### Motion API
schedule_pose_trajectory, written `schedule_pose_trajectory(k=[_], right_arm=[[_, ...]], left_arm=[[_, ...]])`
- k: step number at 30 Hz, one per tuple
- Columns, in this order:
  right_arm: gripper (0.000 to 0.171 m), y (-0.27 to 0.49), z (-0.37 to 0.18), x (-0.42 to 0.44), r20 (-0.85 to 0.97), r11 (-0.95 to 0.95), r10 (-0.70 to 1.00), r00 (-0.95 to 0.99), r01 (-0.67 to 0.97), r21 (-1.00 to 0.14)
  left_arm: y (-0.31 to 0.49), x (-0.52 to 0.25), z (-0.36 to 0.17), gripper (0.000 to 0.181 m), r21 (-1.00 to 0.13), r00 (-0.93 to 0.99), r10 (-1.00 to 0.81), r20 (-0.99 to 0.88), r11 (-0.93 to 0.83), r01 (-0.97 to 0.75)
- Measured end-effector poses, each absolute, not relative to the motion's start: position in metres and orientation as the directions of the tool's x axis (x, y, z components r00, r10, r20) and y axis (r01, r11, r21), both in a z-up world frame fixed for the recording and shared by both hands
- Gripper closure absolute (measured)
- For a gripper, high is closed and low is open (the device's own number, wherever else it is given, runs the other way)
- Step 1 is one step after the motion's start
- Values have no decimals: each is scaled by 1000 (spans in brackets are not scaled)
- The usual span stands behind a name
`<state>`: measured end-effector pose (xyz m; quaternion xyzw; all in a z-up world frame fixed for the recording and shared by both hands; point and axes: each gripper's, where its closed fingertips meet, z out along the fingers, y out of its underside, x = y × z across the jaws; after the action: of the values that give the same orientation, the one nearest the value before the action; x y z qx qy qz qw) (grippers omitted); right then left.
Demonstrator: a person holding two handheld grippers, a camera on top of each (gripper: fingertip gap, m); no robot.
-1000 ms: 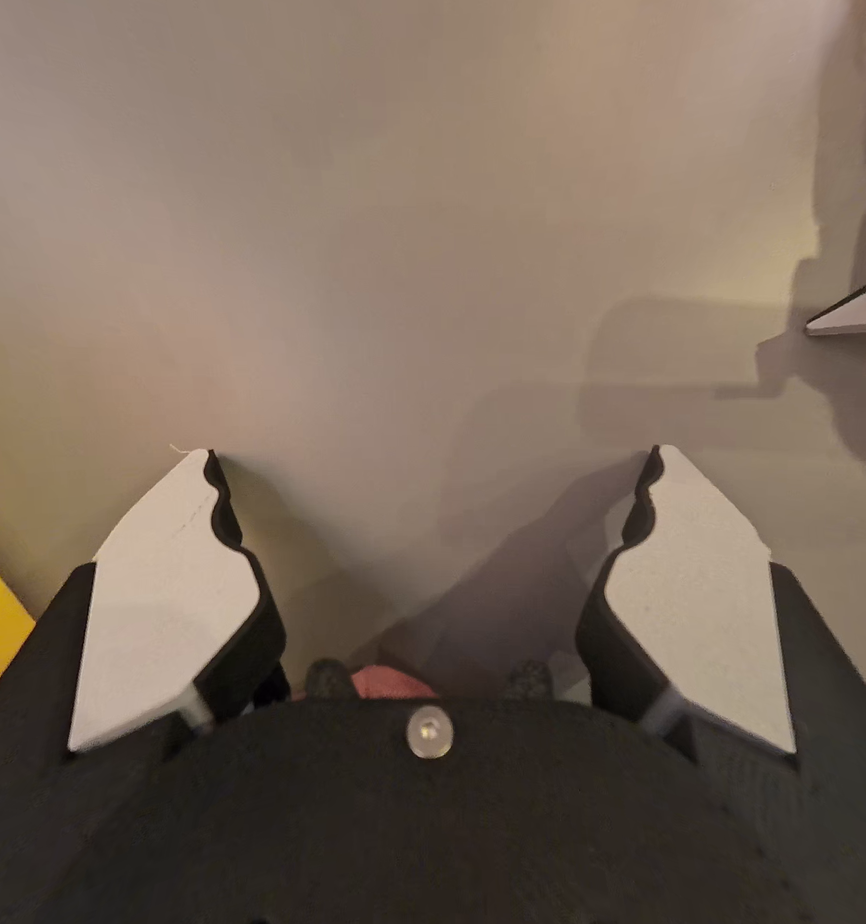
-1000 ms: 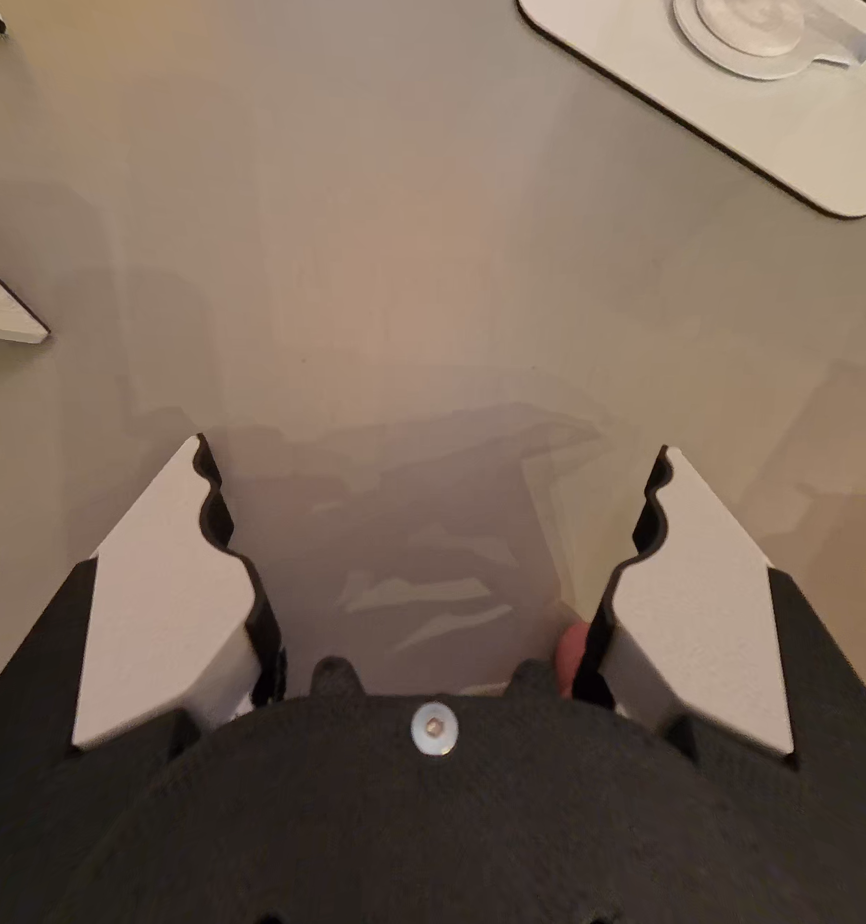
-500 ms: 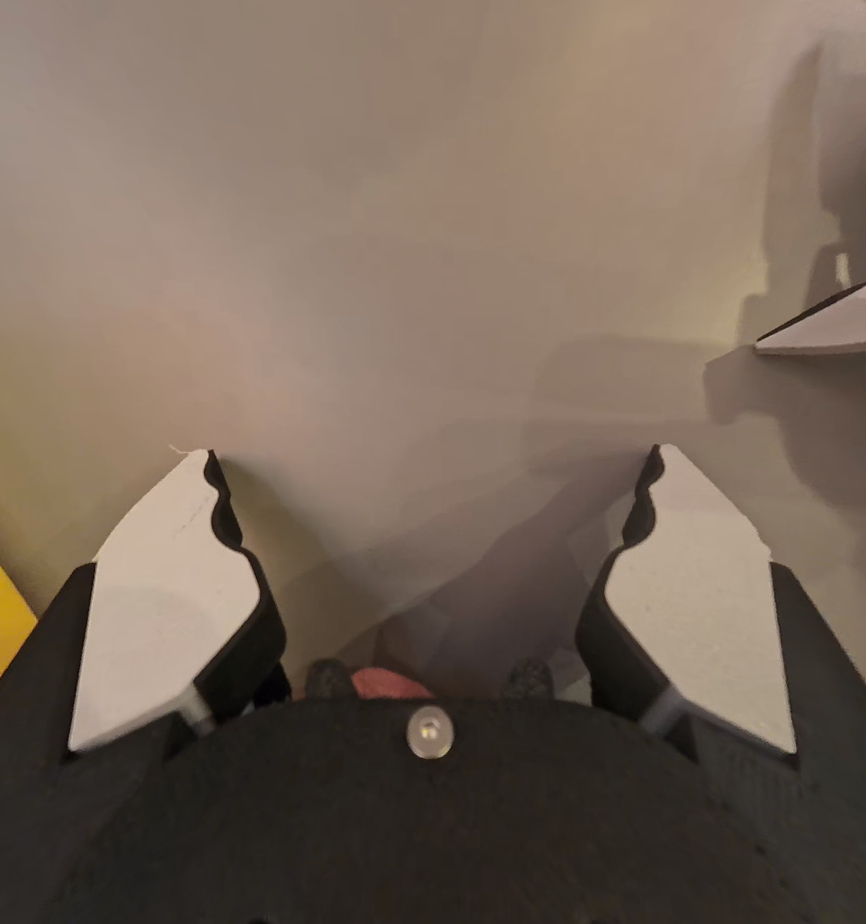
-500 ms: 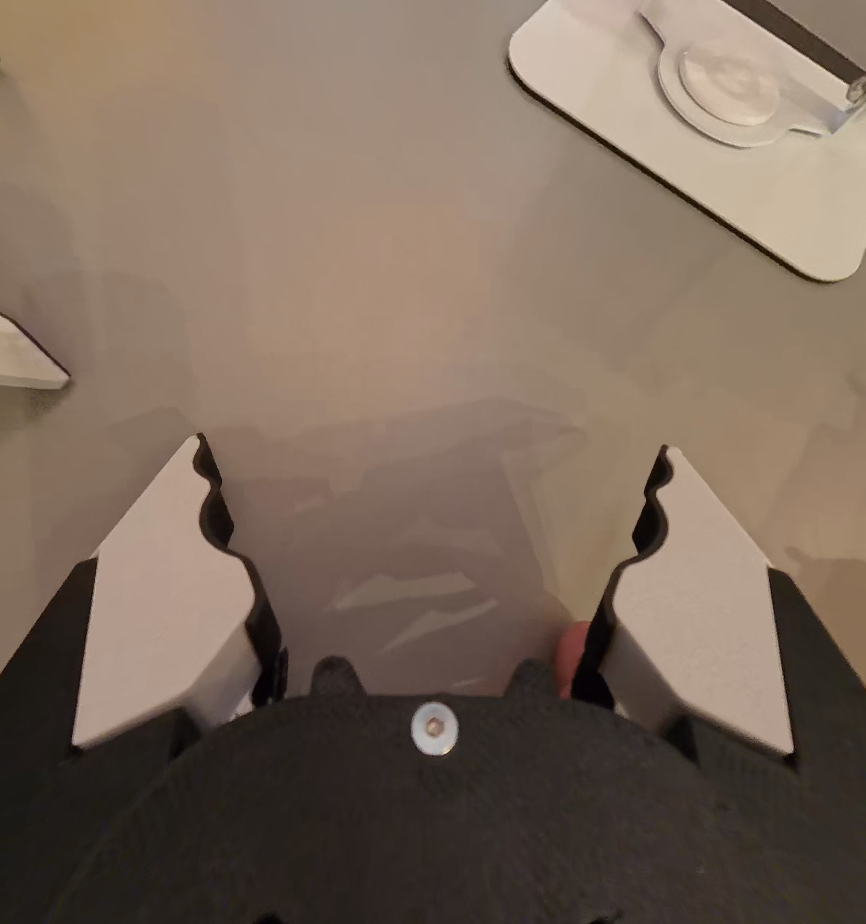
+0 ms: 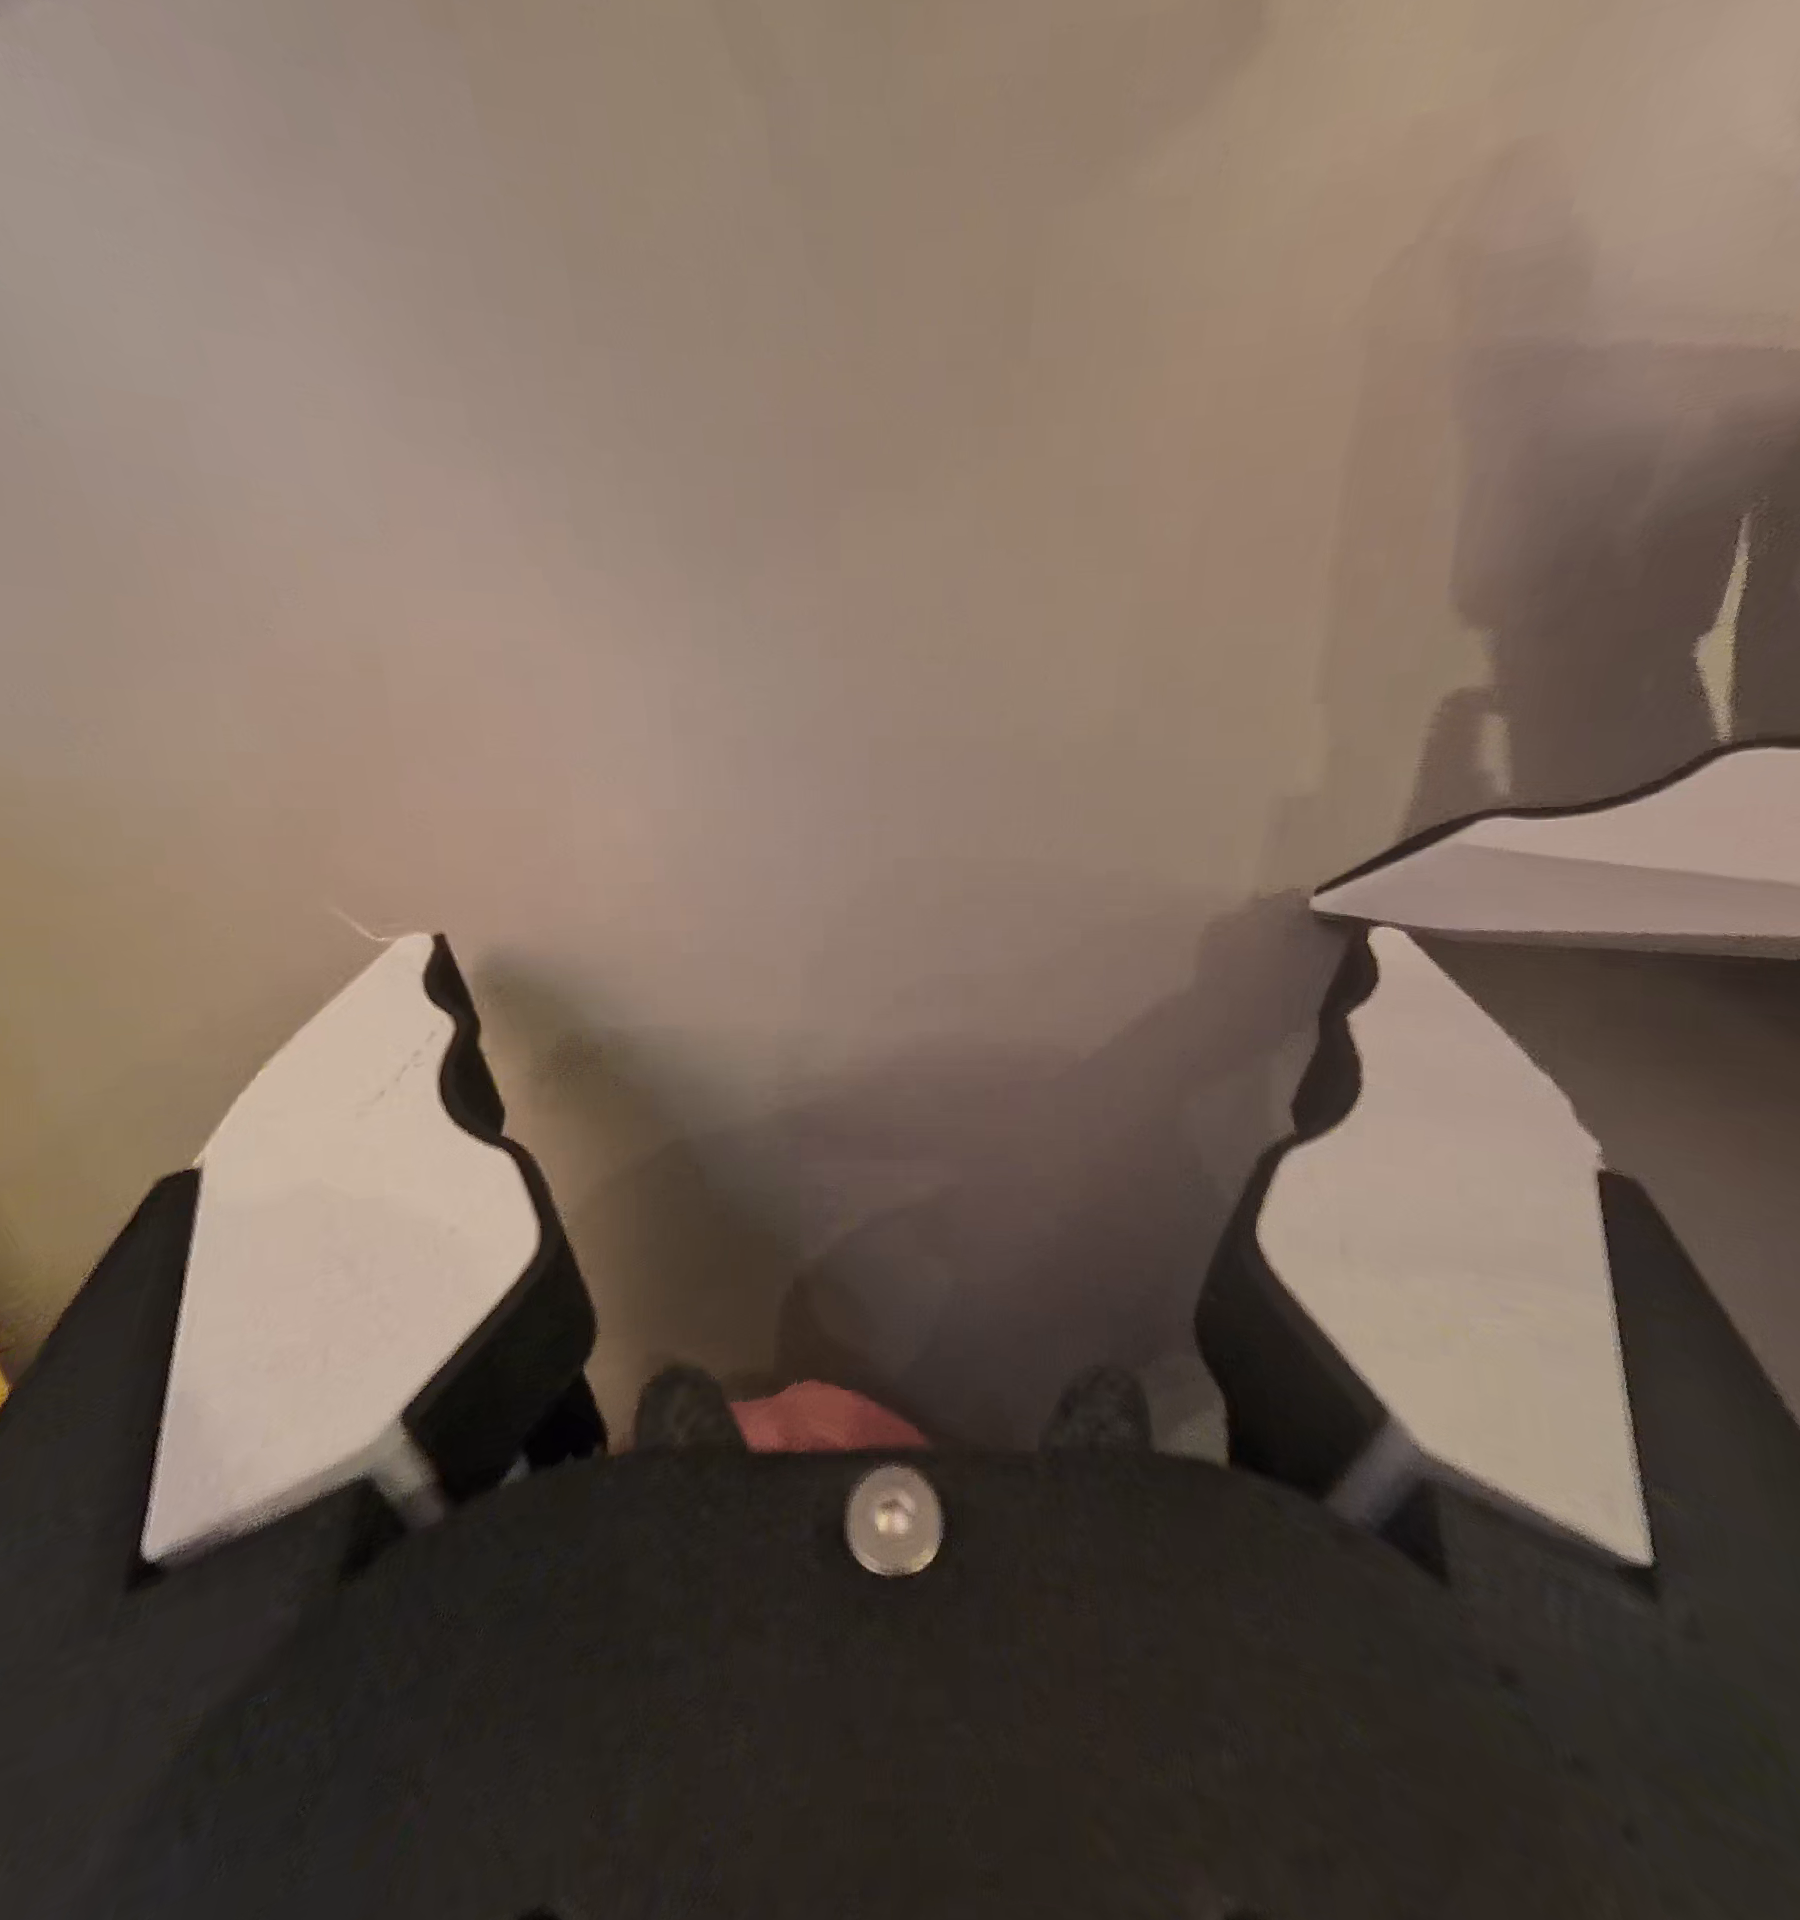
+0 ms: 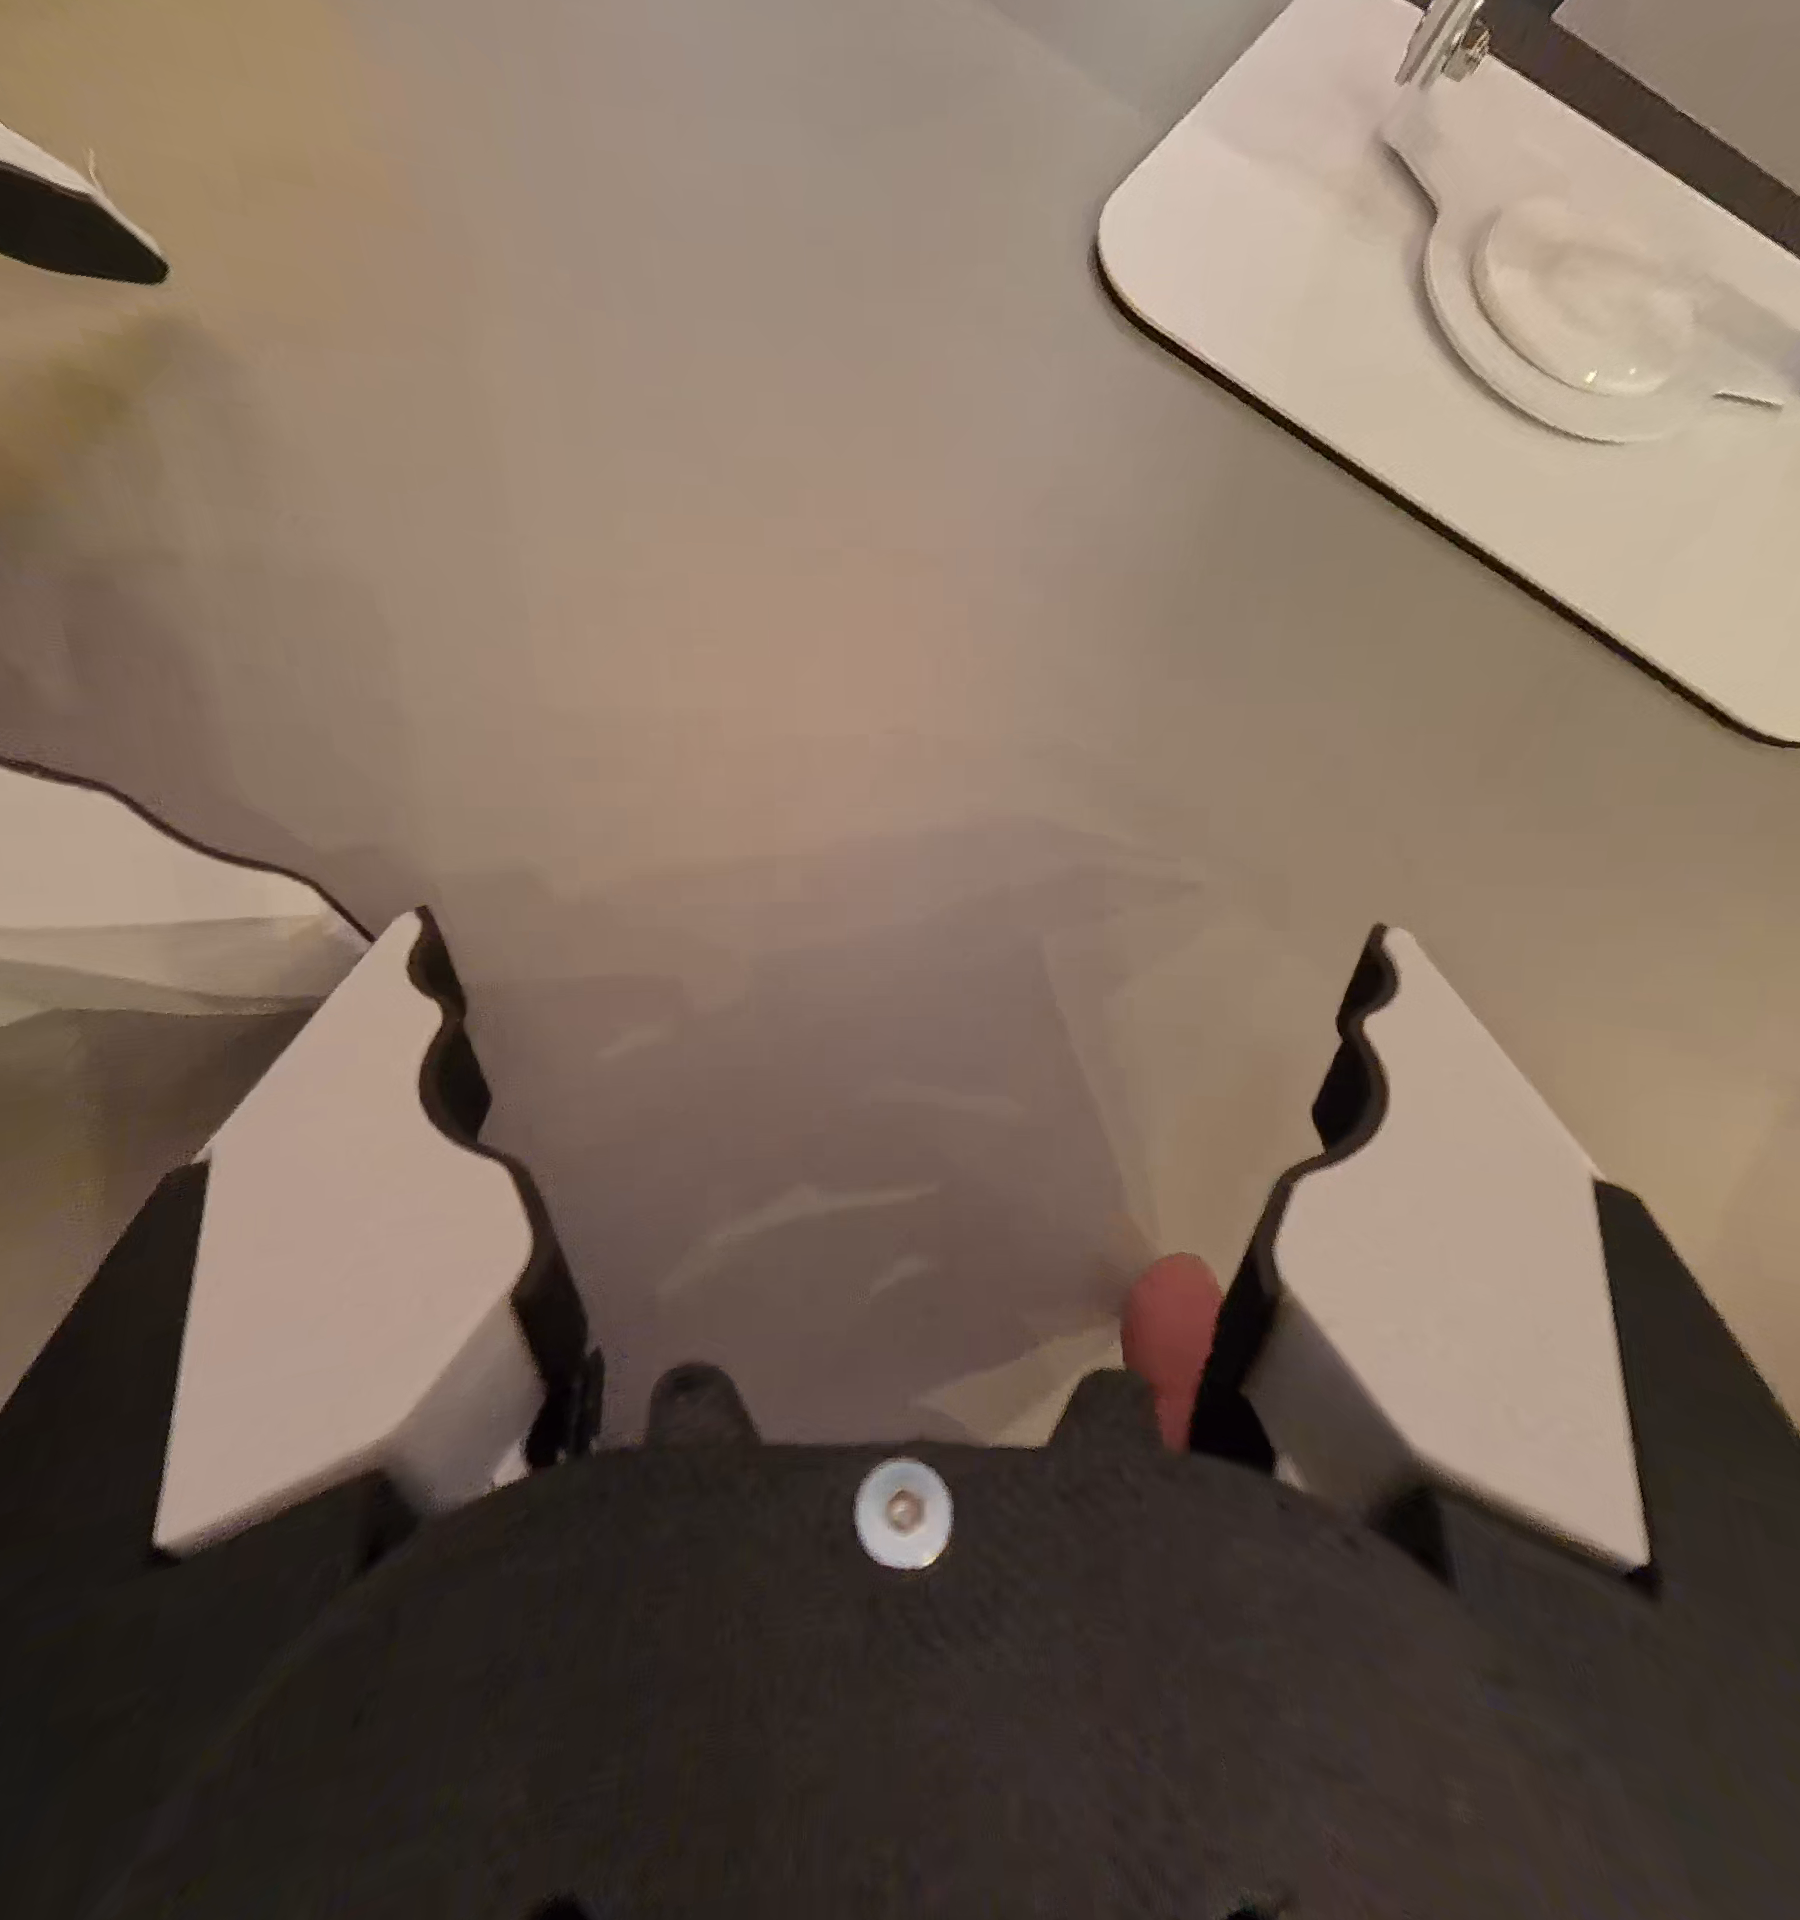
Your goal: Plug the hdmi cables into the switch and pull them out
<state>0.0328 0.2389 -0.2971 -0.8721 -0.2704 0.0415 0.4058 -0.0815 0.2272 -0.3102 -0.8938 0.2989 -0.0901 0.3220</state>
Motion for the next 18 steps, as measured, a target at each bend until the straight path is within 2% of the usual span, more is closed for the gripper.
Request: schedule_pose_trajectory(k=[6, 10, 14, 18], right_arm=[[12, 242, -276, 23, 66, -499, 508, 859, 355, -791], [15, 240, -269, 18, 113, -444, 545, 830, 401, -801], [21, 236, -252, 15, 76, -409, 557, 827, 353, -841], [23, 235, -248, 18, 93, -386, 562, 822, 360, -849]], left_arm=[[222, -77, -308, 36, -638, 782, -621, -55, -581, -506], [209, -62, -295, 35, -664, 751, -660, 23, -572, -482], [201, -52, -243, 43, -765, 687, -727, -15, -434, -476], [205, -75, -176, 57, -874, 680, -731, -59, -292, -389]])
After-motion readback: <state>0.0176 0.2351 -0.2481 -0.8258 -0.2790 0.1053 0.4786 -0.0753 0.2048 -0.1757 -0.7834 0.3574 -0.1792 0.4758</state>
